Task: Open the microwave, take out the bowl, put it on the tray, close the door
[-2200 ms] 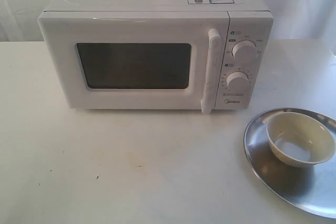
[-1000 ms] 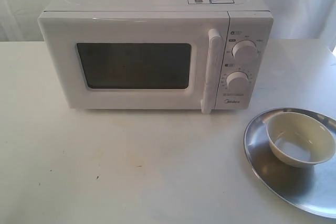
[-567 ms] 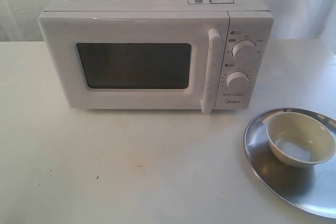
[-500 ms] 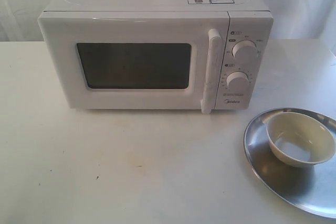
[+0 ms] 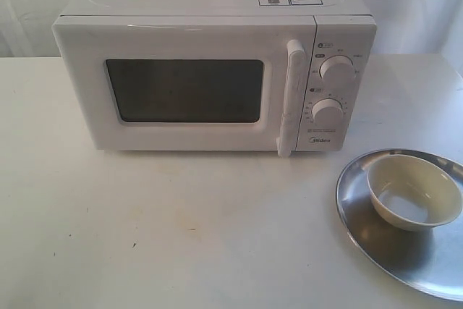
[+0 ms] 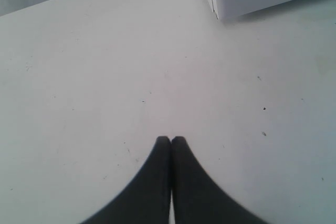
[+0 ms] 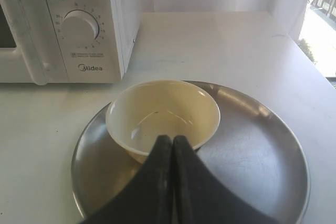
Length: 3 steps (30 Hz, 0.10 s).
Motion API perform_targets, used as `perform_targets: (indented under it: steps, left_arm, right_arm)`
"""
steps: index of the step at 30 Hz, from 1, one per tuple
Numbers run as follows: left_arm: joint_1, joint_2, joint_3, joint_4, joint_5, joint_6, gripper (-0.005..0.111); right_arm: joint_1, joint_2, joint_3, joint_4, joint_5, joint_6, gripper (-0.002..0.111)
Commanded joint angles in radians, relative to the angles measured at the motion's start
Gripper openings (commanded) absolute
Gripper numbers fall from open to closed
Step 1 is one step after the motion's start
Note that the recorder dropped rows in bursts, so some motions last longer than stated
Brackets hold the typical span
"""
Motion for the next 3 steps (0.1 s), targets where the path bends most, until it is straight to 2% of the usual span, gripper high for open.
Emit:
perform_targets:
  steps: [1, 3]
  left_arm:
    - [-0.001, -0.002, -0.004, -0.004, 0.0, -0.006, 0.0]
    - [-0.001, -0.002, -0.004, -0.004, 0.0, -0.006, 0.0]
  right_arm:
    - [-0.008, -0.006, 0.002, -0.007, -0.001, -0.007, 0.0]
    - [-0.008, -0.006, 0.002, -0.007, -0.001, -0.007, 0.0]
